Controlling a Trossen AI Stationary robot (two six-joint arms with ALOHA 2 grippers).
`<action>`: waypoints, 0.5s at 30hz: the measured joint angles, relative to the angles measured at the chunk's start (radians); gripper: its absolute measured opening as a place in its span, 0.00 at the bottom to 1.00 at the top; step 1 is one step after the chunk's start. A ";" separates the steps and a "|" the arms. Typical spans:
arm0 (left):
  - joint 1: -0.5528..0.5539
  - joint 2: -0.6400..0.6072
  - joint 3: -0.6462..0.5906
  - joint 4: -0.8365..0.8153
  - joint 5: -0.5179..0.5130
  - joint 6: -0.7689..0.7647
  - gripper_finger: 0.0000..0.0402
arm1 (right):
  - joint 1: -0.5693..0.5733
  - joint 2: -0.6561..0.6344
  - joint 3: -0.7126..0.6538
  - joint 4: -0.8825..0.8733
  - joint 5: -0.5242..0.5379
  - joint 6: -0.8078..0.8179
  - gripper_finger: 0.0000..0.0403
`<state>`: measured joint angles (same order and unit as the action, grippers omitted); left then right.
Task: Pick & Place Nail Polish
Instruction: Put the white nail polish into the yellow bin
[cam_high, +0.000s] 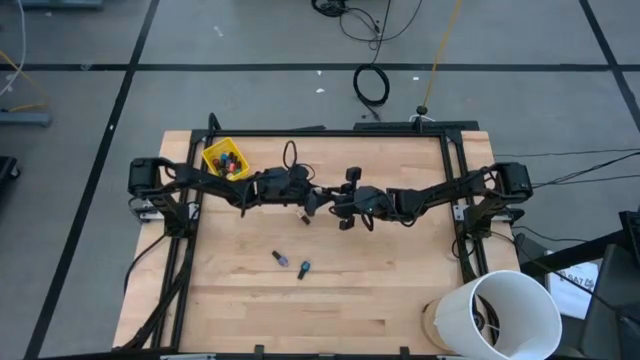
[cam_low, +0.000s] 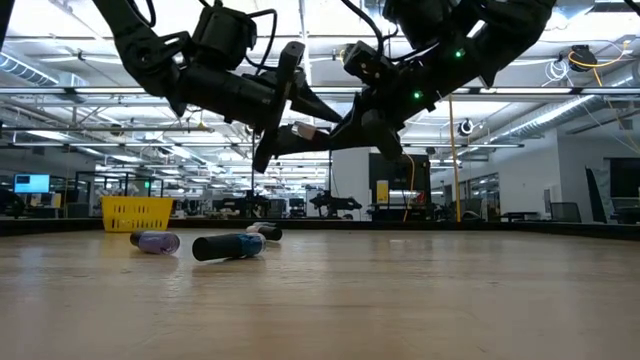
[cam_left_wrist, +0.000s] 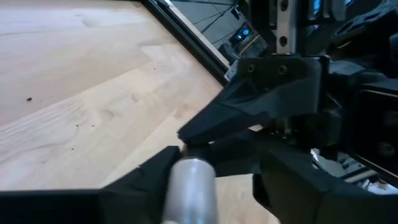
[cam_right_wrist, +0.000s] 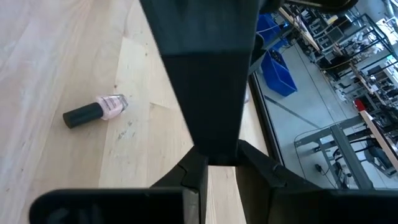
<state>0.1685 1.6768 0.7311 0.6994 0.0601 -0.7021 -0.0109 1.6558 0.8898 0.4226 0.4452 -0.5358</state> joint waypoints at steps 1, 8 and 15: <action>0.001 0.000 0.000 -0.002 -0.001 -0.003 0.49 | 0.000 0.000 0.000 0.000 0.000 0.000 0.12; 0.010 0.002 -0.002 -0.010 -0.006 -0.007 0.16 | 0.000 -0.001 0.000 -0.001 0.004 0.000 0.12; 0.016 0.002 -0.002 -0.006 -0.002 0.043 0.12 | 0.000 -0.001 0.000 -0.002 0.006 -0.002 0.12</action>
<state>0.1848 1.6783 0.7292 0.6934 0.0586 -0.6588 -0.0113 1.6547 0.8898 0.4202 0.4513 -0.5377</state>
